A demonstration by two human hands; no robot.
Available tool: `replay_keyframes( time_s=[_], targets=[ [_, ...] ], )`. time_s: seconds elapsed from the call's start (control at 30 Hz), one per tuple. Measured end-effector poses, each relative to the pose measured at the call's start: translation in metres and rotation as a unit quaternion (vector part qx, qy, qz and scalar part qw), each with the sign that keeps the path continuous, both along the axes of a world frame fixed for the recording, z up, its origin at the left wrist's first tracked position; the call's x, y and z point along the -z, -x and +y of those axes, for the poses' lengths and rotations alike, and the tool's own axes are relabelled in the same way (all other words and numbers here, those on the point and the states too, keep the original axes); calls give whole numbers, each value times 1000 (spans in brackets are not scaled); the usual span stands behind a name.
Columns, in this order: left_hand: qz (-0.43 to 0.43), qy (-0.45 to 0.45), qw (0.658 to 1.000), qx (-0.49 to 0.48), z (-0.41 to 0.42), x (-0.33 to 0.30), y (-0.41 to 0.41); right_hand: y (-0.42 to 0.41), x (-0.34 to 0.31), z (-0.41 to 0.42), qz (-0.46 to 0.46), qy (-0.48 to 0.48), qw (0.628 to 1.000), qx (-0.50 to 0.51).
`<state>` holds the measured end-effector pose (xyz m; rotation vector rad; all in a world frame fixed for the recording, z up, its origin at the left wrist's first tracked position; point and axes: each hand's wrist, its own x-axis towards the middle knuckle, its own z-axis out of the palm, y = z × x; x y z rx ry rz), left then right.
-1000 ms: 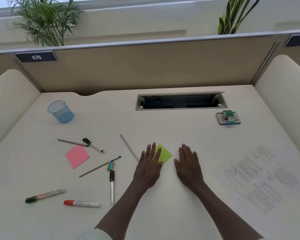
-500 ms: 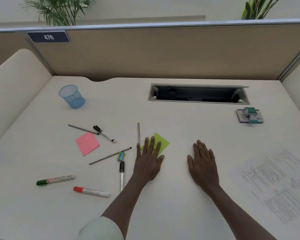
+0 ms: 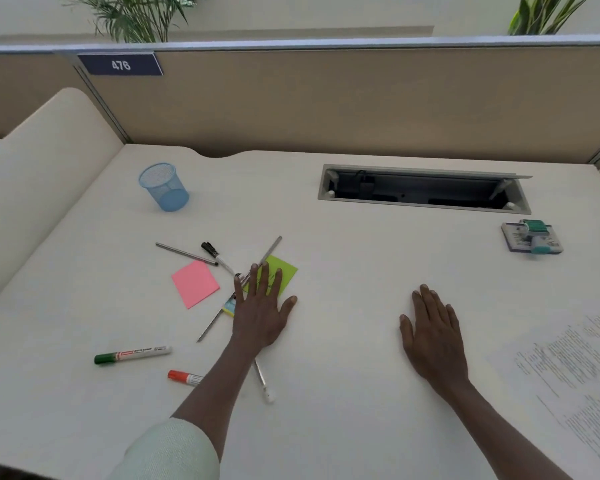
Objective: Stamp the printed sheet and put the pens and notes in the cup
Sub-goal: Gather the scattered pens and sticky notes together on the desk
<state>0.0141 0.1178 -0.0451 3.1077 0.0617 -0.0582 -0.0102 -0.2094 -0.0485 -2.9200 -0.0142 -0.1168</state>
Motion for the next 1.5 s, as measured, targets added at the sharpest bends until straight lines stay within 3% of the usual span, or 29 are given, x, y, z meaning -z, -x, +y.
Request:
replay_keyframes(
  time_s=[0.43,0.57,0.7,0.8,0.93,1.13,1.27,1.5],
  targets=[
    [-10,13,998,-53,76,3,-10,0,-4,3,4,-2,1000,7],
    [0,20,999,-48,75,1,-9,1,-4,4,3,1,1000,7],
    [-46,76,994,-56,59,-9,1,2,-5,4,3,-1,1000,10],
    [-68,134,988,-37,41,-15,22,5,-8,12,-1,-10,999,30],
    [-47,142,989,4,19,-14,66,6,-13,43,-19,-32,999,20],
    [-38,88,994,54,14,7,133,5,-13,113,-8,-64,996,-67],
    [-37,40,999,5,35,12,143,12,-3,139,37,-38,993,-107],
    [-72,15,994,-78,85,14,129,13,1,142,34,-23,994,-102]
  ],
)
